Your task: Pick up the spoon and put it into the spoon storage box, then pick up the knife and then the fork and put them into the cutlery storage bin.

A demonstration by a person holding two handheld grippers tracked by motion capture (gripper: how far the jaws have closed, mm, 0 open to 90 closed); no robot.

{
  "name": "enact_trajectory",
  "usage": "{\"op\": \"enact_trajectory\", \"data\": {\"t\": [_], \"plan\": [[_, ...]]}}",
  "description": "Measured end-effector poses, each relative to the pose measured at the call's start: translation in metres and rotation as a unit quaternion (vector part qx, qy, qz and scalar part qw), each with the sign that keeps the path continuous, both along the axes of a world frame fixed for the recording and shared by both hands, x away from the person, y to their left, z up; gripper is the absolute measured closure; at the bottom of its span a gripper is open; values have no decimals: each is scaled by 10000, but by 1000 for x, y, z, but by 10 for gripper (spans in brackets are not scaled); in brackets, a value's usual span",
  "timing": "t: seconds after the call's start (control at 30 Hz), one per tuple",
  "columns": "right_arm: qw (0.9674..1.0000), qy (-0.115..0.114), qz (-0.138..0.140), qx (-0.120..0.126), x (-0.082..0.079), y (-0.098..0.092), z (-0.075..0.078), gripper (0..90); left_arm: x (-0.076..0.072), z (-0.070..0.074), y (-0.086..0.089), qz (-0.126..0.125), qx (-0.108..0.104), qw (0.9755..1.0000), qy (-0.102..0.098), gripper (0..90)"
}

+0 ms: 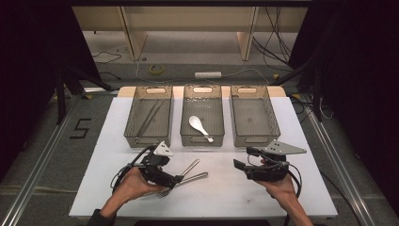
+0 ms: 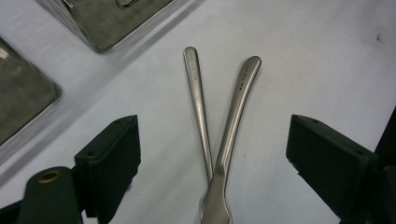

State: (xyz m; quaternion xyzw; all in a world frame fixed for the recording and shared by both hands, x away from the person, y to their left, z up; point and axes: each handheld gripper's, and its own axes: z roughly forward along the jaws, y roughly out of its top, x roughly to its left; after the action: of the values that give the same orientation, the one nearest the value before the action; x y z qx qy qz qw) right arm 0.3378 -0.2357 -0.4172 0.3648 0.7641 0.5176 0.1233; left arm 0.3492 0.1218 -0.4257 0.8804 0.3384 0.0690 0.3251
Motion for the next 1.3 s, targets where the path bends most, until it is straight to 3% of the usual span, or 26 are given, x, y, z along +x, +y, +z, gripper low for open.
{"op": "enact_trajectory", "data": {"t": [0.73,0.87,1.03,1.13,1.3], "plan": [[9999,33,-47,-88,-11,-1,-6,201,8,-8,-9,-121,404,9980,462,168],[10000,27,-52,-79,-12,-1,-5,201,9,-9,-10,-140,489,9976,460,169],[9999,60,-40,-87,-12,-1,-6,201,10,-10,-11,-177,650,9964,513,169],[9999,50,-24,-94,-12,-1,-6,201,10,-13,-14,-289,842,9939,654,176],[9999,75,-10,-102,-11,0,-7,201,11,-16,-18,-398,1113,9904,714,246]]}}
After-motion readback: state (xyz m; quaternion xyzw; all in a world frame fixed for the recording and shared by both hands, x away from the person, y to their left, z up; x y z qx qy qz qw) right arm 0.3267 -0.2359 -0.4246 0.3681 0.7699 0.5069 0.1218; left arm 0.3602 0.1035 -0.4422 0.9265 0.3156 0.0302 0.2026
